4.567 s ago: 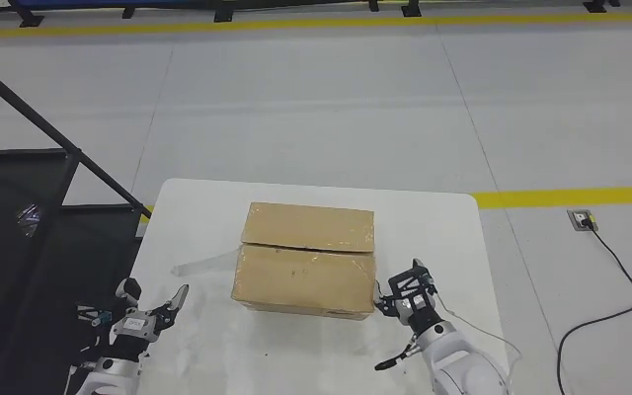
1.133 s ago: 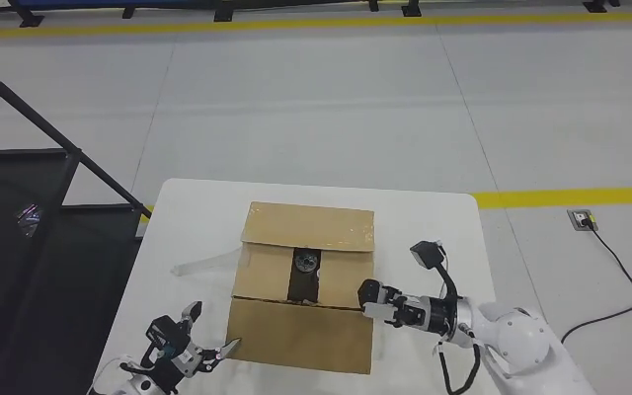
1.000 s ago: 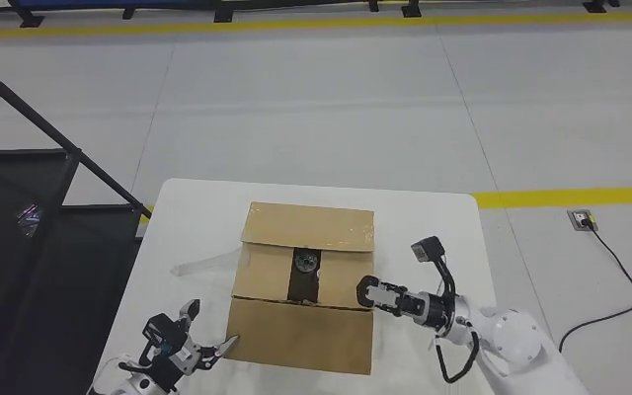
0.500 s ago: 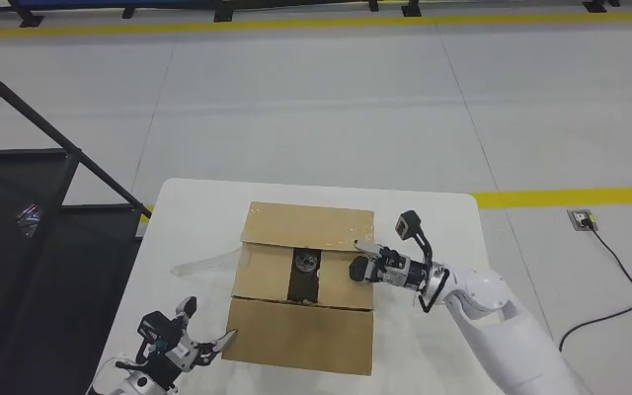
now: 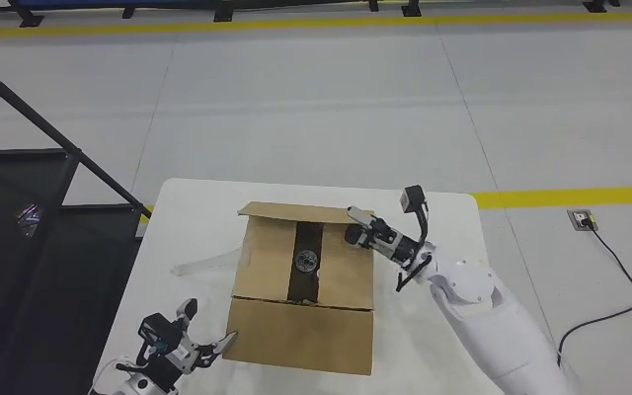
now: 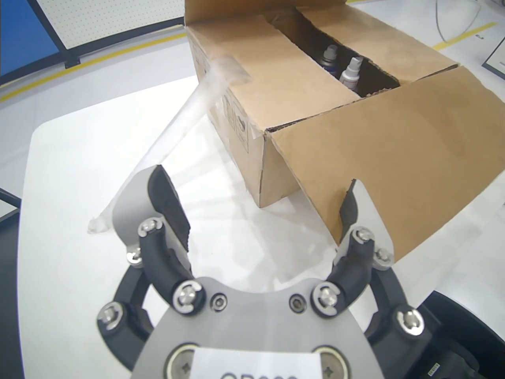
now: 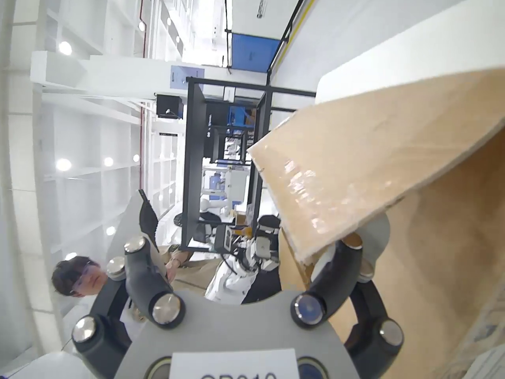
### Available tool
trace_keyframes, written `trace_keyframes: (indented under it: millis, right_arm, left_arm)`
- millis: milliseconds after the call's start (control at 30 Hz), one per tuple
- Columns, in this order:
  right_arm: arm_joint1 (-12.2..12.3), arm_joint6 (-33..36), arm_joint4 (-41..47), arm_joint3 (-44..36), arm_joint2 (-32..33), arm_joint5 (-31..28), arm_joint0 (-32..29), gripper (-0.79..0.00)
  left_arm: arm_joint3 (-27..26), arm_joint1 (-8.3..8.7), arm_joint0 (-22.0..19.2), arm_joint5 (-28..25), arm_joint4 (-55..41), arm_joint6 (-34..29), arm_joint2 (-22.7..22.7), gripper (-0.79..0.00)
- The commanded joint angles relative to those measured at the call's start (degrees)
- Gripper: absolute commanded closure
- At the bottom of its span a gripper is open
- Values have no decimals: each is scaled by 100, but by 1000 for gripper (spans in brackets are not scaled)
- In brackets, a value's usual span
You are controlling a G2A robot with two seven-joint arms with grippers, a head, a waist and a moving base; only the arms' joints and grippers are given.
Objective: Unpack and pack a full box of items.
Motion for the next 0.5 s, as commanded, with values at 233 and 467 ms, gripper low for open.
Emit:
trace_keyframes:
  millis: [233, 467]
  right_arm:
    - [-346, -1376, -984, 903, -587, 760, 1061, -785]
    - [-745, -1307, -579, 2599, -992, 553, 1964, -785]
  left_arm:
    - [66, 17, 34, -23, 93, 79, 47, -785]
    - [107, 29, 73, -8, 146, 122, 57, -785]
